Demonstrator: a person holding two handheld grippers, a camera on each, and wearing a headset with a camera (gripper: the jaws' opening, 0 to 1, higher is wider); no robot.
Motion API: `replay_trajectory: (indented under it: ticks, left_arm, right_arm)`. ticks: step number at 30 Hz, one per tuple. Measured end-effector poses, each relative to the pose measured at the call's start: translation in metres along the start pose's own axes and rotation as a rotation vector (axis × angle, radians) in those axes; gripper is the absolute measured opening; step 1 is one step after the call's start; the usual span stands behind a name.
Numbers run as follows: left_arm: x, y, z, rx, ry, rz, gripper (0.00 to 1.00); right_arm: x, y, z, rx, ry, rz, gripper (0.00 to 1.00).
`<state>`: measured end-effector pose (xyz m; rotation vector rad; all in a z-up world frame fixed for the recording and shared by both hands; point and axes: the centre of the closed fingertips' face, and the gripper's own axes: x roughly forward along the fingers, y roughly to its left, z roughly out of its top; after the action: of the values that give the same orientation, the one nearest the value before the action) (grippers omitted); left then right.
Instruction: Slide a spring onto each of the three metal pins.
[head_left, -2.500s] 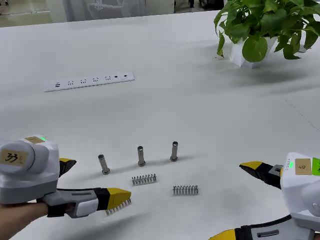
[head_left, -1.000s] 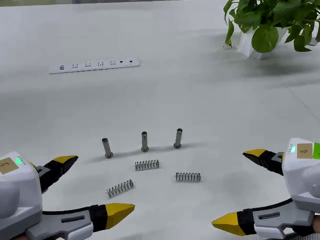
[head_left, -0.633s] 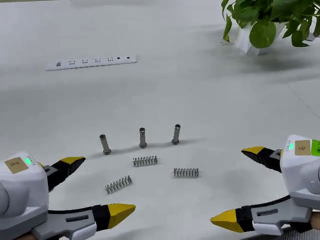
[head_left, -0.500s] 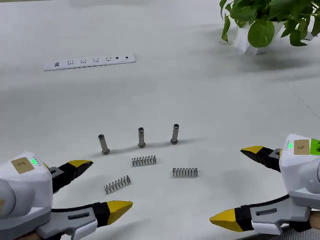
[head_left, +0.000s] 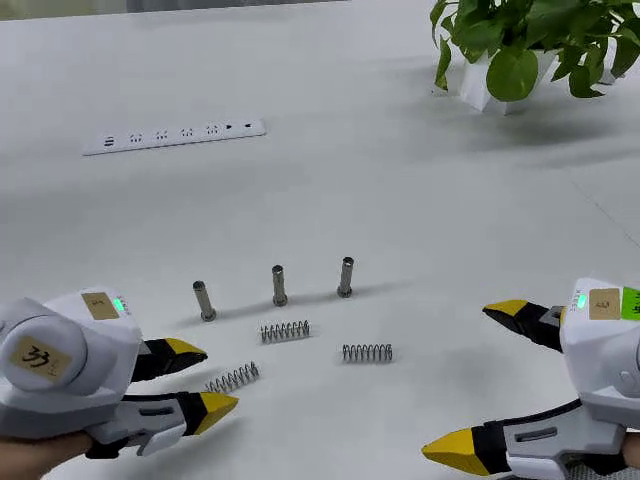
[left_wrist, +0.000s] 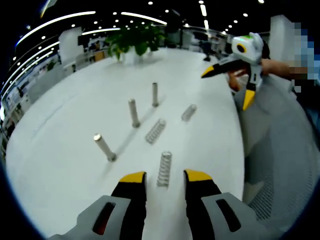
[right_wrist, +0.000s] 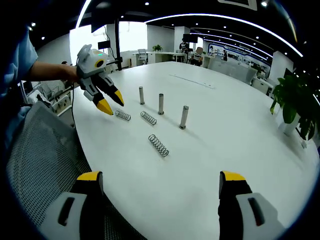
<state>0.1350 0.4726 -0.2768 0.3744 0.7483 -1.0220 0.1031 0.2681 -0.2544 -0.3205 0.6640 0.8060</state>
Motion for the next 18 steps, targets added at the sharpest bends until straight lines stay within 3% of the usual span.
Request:
replay_trajectory:
  ticks: [9, 18]
  left_arm:
    - [0.007, 0.0, -0.015, 0.049, 0.11, -0.047, 0.24]
    - [0.014, 0.0, -0.018, 0.088, 0.16, -0.057, 0.23]
  right_arm:
    - [-0.001, 0.001, -0.001, 0.007, -0.004, 0.005, 0.98]
    - [0.001, 0.003, 0.001, 0.011, -0.01, 0.017, 0.98]
